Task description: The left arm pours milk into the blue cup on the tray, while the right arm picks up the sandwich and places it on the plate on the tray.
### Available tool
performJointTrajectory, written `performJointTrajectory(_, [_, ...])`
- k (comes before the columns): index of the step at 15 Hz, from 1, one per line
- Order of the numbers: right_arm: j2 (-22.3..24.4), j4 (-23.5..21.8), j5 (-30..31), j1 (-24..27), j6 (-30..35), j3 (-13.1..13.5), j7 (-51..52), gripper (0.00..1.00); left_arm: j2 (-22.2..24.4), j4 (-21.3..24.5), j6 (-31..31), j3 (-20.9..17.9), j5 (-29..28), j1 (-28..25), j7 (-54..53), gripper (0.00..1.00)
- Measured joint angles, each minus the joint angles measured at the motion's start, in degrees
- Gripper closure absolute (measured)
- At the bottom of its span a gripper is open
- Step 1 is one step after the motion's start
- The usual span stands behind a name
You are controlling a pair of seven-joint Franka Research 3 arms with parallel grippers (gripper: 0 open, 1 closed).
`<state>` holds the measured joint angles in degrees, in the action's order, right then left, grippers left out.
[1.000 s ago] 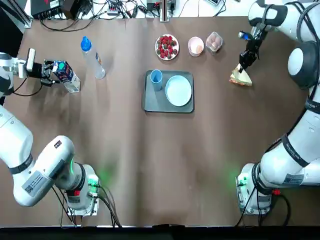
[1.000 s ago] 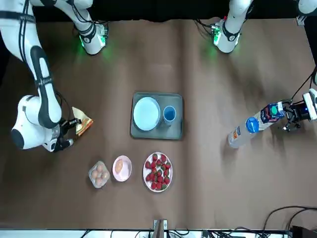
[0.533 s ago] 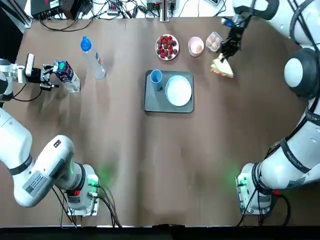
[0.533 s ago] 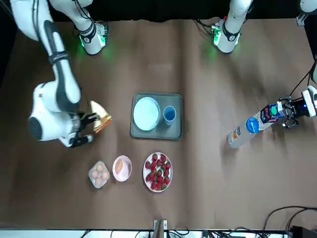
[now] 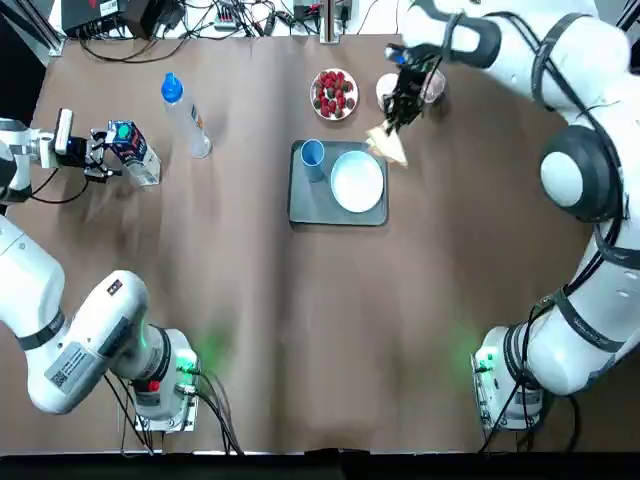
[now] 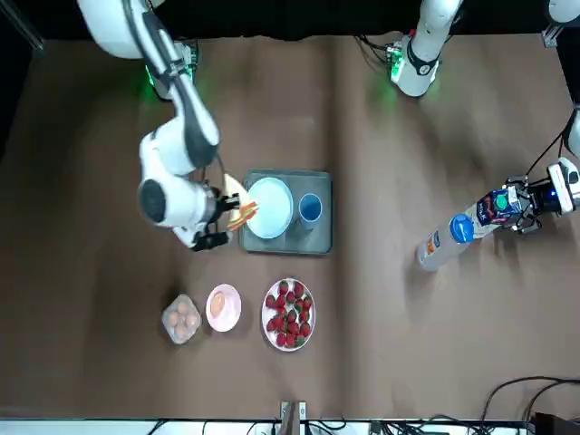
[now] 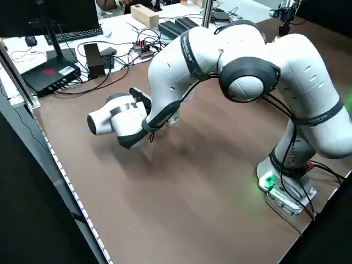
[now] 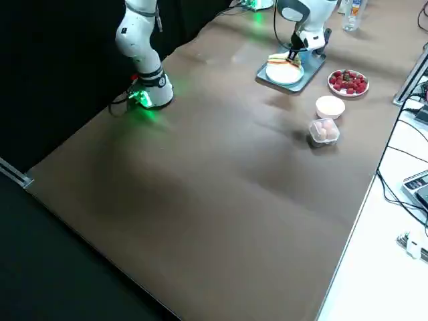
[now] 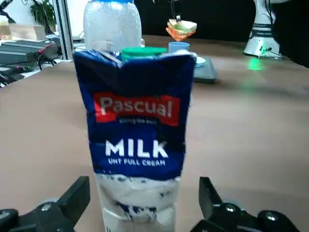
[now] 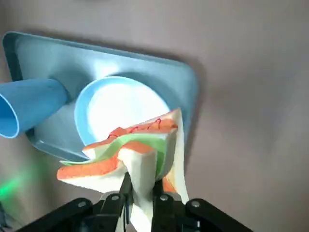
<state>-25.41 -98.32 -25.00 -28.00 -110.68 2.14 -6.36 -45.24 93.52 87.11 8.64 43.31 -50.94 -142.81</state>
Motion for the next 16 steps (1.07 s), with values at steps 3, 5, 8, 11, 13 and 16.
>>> performJointTrajectory(3, [-2.5,-0.4,-1.0,-4.2,-6.1,0.0,-2.7,0.8,0.0,0.1,0.0,0.6,0.8,0.3,0.0,0.0])
performJointTrajectory(5, [-5.8,-0.4,-3.4,-5.9,-11.4,0.0,-4.3,0.8,0.0,0.1,0.3,1.5,1.0,0.4,0.0,0.0])
performJointTrajectory(8, [-7.6,-0.4,-4.9,-6.9,-12.4,0.1,-4.4,0.81,0.0,0.6,0.8,1.8,1.9,0.5,0.0,0.0])
performJointTrajectory(11, [-8.0,-0.4,-5.4,-7.6,-12.4,0.1,-5.0,0.88,0.0,1.6,1.7,2.3,2.2,0.5,0.0,0.0])
performJointTrajectory(13, [-8.2,-0.4,-5.4,-7.7,-12.3,0.1,-5.3,0.85,0.0,1.7,1.8,2.8,2.3,0.5,0.0,0.0])
performJointTrajectory(16, [-8.3,-0.4,-5.4,-7.7,-12.2,0.3,-5.6,0.65,0.0,1.7,1.8,3.6,2.3,0.5,0.0,0.0])
